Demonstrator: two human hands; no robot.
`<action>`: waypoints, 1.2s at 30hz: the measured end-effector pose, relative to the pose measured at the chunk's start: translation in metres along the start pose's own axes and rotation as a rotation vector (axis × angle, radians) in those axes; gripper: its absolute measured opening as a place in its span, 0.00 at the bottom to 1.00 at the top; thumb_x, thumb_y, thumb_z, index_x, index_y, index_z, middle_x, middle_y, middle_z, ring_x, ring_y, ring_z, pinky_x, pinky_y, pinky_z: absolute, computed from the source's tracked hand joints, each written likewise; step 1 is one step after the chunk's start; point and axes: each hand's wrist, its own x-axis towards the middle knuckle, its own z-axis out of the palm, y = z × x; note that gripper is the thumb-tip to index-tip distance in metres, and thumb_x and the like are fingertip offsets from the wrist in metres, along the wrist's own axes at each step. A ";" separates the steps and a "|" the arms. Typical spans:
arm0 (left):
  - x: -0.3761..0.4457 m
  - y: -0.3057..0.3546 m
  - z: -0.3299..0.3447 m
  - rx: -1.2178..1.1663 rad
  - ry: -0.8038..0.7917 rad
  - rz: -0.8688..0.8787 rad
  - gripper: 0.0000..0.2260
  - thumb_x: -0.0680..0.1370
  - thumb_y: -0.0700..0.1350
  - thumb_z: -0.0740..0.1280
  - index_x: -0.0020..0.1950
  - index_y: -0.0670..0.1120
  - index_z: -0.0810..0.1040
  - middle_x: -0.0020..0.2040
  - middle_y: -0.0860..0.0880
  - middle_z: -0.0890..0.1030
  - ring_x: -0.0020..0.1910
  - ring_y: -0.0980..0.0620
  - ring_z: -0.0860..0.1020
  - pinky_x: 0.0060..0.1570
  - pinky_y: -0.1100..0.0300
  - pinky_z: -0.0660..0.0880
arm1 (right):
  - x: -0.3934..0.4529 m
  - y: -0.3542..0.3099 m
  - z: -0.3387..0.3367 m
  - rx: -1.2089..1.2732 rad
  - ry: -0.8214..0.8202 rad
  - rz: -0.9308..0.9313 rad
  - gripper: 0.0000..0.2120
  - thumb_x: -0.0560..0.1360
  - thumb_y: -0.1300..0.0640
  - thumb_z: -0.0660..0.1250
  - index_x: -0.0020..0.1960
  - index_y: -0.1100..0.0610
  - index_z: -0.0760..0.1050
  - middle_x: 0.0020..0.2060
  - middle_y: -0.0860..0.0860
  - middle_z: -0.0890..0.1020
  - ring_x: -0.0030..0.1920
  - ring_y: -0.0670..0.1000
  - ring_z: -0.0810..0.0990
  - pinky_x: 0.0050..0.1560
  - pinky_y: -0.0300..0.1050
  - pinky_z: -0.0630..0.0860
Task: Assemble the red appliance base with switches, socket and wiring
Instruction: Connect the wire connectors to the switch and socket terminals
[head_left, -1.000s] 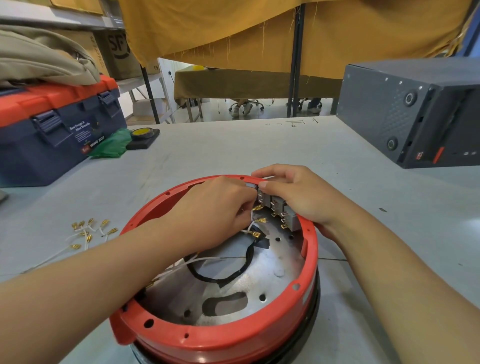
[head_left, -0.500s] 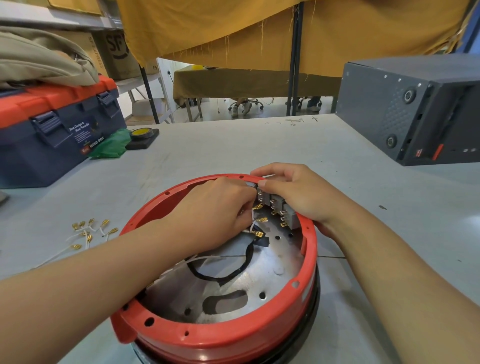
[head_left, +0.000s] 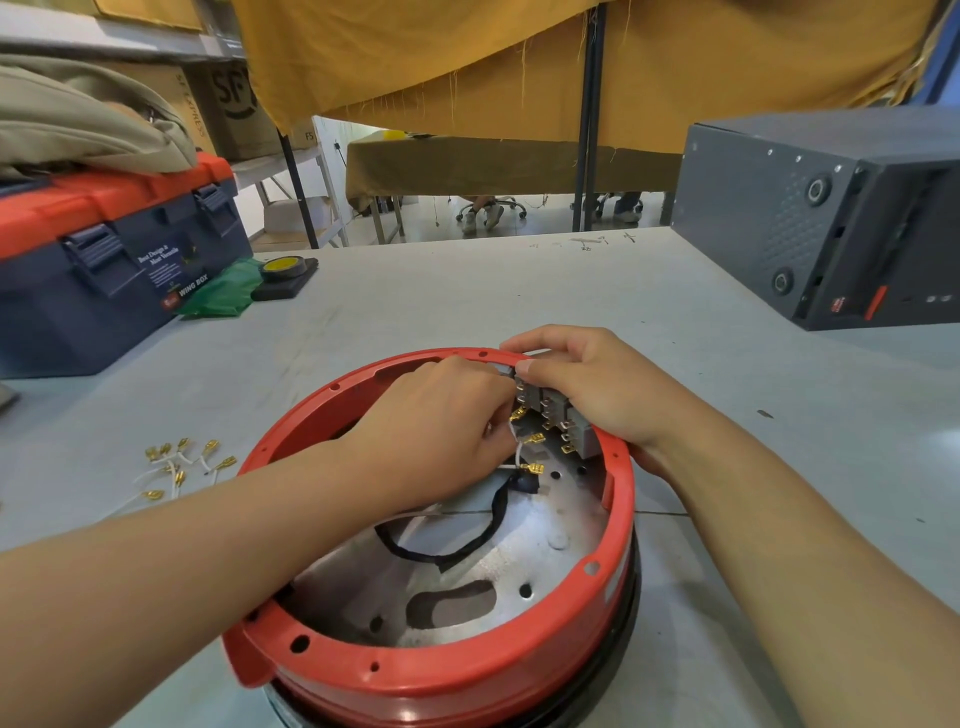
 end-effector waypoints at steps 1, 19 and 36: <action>0.000 0.000 0.000 -0.006 0.001 -0.003 0.07 0.74 0.45 0.63 0.36 0.47 0.72 0.34 0.52 0.75 0.35 0.48 0.75 0.37 0.48 0.74 | 0.000 0.000 0.000 0.000 -0.001 -0.002 0.09 0.76 0.59 0.65 0.51 0.48 0.81 0.44 0.50 0.86 0.45 0.51 0.85 0.55 0.56 0.79; 0.000 0.001 -0.001 0.007 0.007 0.037 0.07 0.75 0.44 0.62 0.38 0.44 0.73 0.36 0.50 0.75 0.36 0.46 0.75 0.39 0.47 0.74 | -0.001 -0.001 0.000 -0.005 -0.008 -0.013 0.09 0.76 0.60 0.64 0.50 0.49 0.80 0.44 0.50 0.86 0.47 0.52 0.84 0.57 0.55 0.78; 0.002 -0.015 -0.005 -0.197 -0.007 0.027 0.04 0.74 0.43 0.68 0.43 0.49 0.83 0.39 0.54 0.82 0.37 0.58 0.76 0.41 0.65 0.71 | -0.003 -0.004 0.000 -0.003 -0.017 -0.002 0.09 0.77 0.59 0.65 0.54 0.50 0.80 0.45 0.50 0.86 0.46 0.49 0.84 0.56 0.49 0.79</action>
